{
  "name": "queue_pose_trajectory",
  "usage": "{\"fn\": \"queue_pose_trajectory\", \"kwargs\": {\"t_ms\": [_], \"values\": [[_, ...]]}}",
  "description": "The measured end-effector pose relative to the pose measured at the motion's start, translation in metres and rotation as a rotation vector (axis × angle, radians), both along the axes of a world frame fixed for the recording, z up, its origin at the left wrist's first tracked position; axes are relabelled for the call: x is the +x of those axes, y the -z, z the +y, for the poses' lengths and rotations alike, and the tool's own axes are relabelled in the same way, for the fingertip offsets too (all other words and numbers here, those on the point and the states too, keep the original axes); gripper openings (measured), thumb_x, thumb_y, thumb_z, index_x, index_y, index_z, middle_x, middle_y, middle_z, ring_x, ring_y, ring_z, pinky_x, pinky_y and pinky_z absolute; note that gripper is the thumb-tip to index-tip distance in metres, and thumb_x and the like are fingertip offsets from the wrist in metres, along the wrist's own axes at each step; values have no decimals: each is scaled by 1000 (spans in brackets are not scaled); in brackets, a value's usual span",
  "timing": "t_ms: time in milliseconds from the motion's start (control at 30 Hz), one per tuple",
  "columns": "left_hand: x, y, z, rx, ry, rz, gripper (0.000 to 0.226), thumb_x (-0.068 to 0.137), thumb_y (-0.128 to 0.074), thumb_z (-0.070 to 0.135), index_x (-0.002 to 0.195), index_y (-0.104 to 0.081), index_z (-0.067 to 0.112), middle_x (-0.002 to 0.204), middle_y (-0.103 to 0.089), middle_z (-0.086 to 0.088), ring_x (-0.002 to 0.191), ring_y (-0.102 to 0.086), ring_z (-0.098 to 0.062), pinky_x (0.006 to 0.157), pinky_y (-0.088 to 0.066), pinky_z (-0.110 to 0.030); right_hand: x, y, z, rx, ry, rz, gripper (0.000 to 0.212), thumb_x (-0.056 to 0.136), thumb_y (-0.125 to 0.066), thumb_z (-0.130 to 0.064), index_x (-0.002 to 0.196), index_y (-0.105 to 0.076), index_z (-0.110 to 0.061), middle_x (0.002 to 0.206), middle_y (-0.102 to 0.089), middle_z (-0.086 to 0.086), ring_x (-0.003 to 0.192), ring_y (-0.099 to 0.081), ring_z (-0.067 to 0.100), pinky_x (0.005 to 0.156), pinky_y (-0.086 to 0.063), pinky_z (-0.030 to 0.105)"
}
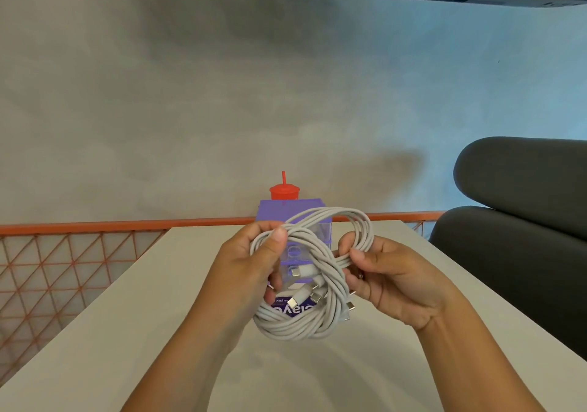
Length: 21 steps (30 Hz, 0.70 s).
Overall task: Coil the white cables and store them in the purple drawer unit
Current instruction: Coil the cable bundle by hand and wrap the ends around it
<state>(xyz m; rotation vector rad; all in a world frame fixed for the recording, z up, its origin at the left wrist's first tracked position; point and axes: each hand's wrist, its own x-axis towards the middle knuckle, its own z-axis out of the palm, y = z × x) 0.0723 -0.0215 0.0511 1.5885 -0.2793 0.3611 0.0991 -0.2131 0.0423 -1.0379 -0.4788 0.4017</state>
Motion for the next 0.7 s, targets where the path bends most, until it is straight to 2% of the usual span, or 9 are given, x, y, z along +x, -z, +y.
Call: {"fn": "queue_pose_trajectory", "kwargs": {"t_ms": [67, 167, 233, 333, 400, 467, 567, 700], "values": [[1, 2, -1, -5, 10, 8, 15, 92, -49, 30, 87, -62, 26, 44, -46, 7, 51, -43, -18, 45, -35, -24, 0, 0, 0, -4, 26, -5, 44, 37, -94, -16, 72, -69, -5, 71, -66, 13, 58, -64, 16, 54, -56, 21], [1, 3, -5, -34, 30, 17, 15, 92, -50, 31, 85, -62, 27, 46, -48, 5, 48, -42, -17, 45, -35, -24, 4, 5, 4, 92, 52, 19, 45, 34, -94, -15, 70, -69, -6, 66, -62, 11, 54, -59, 15, 52, -55, 22], [1, 3, -6, -49, 31, 22, 14, 91, -50, 31, 85, -62, 27, 47, -48, 4, 46, -42, -14, 44, -35, -23, 11, 11, 9, 154, 75, 45, 45, 33, -94, -15, 70, -70, -8, 72, -64, 10, 66, -55, 19, 67, -51, 27], [2, 5, -9, -33, 0, 15, 14, 92, -50, 31, 85, -61, 28, 44, -45, 7, 42, -40, -10, 46, -37, -25, 20, 18, 17, 235, 108, 114, 49, 37, -94, -14, 80, -71, -5, 93, -61, 19, 95, -37, 29, 96, -29, 40], [3, 6, -11, -22, -12, 14, 14, 92, -49, 31, 85, -61, 29, 42, -45, 8, 41, -40, -9, 48, -37, -27, 22, 21, 23, 281, 106, 128, 58, 43, -92, -14, 94, -69, 1, 108, -54, 24, 103, -27, 30, 101, -20, 44], [3, 7, -11, -30, -8, 23, 13, 92, -50, 31, 85, -61, 29, 43, -45, 7, 42, -41, -10, 48, -37, -27, 22, 22, 25, 322, 62, 105, 54, 45, -91, -15, 93, -70, -2, 102, -58, 21, 94, -34, 27, 96, -27, 39], [3, 5, -10, -26, -7, 15, 14, 92, -49, 32, 84, -61, 30, 46, -48, 6, 44, -43, -9, 47, -38, -26, 19, 23, 25, 343, 6, 42, 37, 47, -91, -20, 78, -72, -12, 76, -58, 6, 73, -44, 17, 75, -38, 28], [-1, 2, -9, -8, -9, -46, 12, 91, -51, 31, 86, -61, 32, 52, -53, 10, 48, -49, -2, 42, -38, -17, 18, 24, 26, 405, -7, 22, 33, 51, -89, -18, 78, -71, -14, 78, -64, 4, 72, -52, 15, 74, -48, 28]]}}
